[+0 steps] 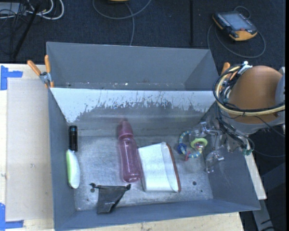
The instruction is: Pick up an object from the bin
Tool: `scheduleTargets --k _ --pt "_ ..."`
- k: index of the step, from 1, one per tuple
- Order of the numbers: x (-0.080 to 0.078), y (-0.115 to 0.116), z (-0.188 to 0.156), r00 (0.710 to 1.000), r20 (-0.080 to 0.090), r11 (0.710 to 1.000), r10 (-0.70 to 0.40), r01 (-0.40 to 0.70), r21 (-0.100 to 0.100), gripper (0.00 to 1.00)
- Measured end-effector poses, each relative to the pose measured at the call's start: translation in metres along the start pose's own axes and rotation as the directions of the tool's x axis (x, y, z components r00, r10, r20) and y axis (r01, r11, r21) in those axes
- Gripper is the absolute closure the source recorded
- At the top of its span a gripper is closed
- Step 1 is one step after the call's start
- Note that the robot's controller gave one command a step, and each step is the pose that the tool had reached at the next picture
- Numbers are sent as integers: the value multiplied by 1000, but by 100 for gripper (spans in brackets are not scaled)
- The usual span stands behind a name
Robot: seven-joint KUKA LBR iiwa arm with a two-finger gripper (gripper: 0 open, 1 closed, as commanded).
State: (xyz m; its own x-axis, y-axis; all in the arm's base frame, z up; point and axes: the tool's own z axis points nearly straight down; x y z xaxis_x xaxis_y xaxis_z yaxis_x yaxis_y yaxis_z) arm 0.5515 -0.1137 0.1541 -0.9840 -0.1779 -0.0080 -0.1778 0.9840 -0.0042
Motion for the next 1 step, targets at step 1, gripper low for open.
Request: scheduleTargets --k 1 --pt "5 -8 52 933 -5 933 -359 359 -8 0"
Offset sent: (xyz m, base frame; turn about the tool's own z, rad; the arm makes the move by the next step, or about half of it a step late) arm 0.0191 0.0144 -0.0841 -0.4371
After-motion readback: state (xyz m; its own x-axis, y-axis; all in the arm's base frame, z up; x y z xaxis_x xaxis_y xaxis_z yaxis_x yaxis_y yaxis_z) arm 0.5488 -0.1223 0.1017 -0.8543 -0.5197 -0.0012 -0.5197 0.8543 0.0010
